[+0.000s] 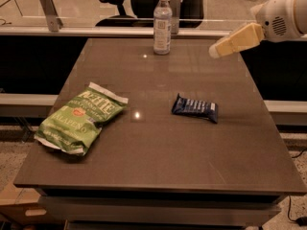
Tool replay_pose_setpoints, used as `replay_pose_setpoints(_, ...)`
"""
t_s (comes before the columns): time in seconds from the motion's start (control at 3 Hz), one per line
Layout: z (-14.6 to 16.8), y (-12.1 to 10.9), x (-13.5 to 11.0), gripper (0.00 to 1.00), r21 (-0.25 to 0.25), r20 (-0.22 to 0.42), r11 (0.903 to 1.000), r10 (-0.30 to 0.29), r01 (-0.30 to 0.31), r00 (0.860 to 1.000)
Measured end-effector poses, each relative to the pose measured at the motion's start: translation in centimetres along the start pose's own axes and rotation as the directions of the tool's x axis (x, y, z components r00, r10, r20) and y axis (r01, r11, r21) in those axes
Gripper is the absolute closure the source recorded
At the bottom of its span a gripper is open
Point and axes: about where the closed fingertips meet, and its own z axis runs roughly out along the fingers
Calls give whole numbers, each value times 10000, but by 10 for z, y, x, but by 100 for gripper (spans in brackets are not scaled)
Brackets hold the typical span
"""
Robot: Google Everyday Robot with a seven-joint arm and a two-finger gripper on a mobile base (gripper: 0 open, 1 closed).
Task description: Move blue plastic bottle near rxbar blueberry
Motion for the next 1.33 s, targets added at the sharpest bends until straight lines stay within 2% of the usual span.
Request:
replay_pose_setpoints(0.33, 7, -8, -15, 0, 753, 1014, 9957, 455, -533, 9938)
replay_pose_setpoints(0.67, 19, -21, -38, 0, 1371, 2287, 9855, 668, -1001, 9712)
replay_pose_setpoints(1.0, 38, -44, -57, 0, 1436, 3509, 9781, 920, -1507, 9319)
replay_pose_setpoints(1.33, 59, -71, -64, 0, 1188, 4231, 9732, 1295, -1967, 8968)
